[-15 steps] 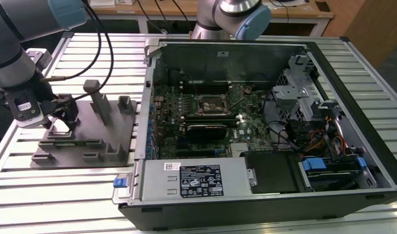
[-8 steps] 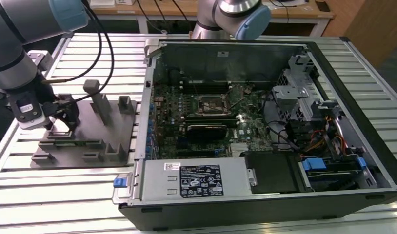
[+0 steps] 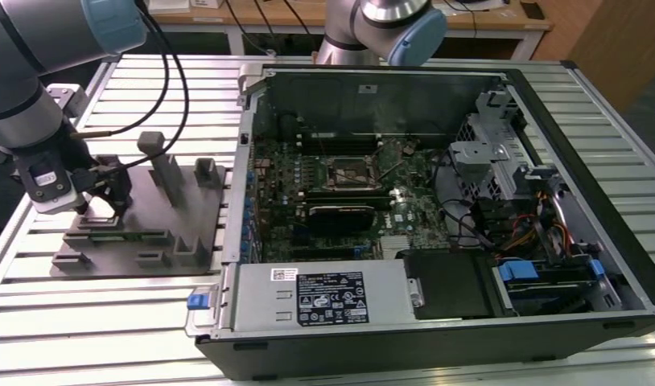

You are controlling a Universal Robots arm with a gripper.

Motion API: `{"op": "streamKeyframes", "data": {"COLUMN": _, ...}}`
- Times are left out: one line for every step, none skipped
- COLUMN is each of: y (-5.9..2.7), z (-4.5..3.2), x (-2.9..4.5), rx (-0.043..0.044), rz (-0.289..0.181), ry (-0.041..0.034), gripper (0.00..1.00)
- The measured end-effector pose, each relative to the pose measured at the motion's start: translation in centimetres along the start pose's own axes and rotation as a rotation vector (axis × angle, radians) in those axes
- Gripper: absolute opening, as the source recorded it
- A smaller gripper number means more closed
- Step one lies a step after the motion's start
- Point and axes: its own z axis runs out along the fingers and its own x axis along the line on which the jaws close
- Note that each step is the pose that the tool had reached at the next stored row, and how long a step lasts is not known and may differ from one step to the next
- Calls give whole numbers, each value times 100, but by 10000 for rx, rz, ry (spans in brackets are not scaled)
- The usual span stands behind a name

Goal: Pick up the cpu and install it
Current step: 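Pick up the cpu and move it towards the insertion slot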

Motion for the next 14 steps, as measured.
{"op": "streamKeyframes", "data": {"y": 0, "z": 0, "x": 0, "rx": 0, "rz": -2, "ry": 0, "gripper": 65}}
{"op": "streamKeyframes", "data": {"y": -1, "z": 0, "x": 0, "rx": 0, "rz": -3, "ry": 1, "gripper": 65}}
{"op": "streamKeyframes", "data": {"y": -1, "z": 0, "x": 0, "rx": 0, "rz": -3, "ry": 0, "gripper": 65}}
{"op": "streamKeyframes", "data": {"y": -1, "z": 0, "x": 0, "rx": 0, "rz": -3, "ry": 0, "gripper": 65}}
{"op": "streamKeyframes", "data": {"y": -1, "z": 0, "x": 0, "rx": -1, "rz": -3, "ry": 0, "gripper": 65}}
{"op": "streamKeyframes", "data": {"y": 0, "z": 0, "x": 0, "rx": 0, "rz": -3, "ry": 0, "gripper": 65}}
{"op": "streamKeyframes", "data": {"y": -1, "z": 0, "x": 0, "rx": 0, "rz": -3, "ry": 0, "gripper": 65}}
{"op": "streamKeyframes", "data": {"y": -1, "z": 0, "x": 0, "rx": 0, "rz": -3, "ry": 0, "gripper": 64}}
{"op": "streamKeyframes", "data": {"y": -1, "z": 0, "x": 0, "rx": 0, "rz": -3, "ry": 1, "gripper": 64}}
{"op": "streamKeyframes", "data": {"y": 0, "z": 0, "x": 0, "rx": 1, "rz": -3, "ry": 2, "gripper": 57}}
{"op": "streamKeyframes", "data": {"y": -1, "z": 0, "x": 0, "rx": 0, "rz": -4, "ry": 2, "gripper": 54}}
{"op": "streamKeyframes", "data": {"y": -1, "z": 0, "x": 0, "rx": 0, "rz": -4, "ry": 1, "gripper": 54}}
{"op": "streamKeyframes", "data": {"y": -1, "z": 0, "x": 0, "rx": 0, "rz": -4, "ry": 0, "gripper": 54}}
{"op": "streamKeyframes", "data": {"y": -1, "z": 0, "x": 0, "rx": 0, "rz": -4, "ry": 1, "gripper": 54}}
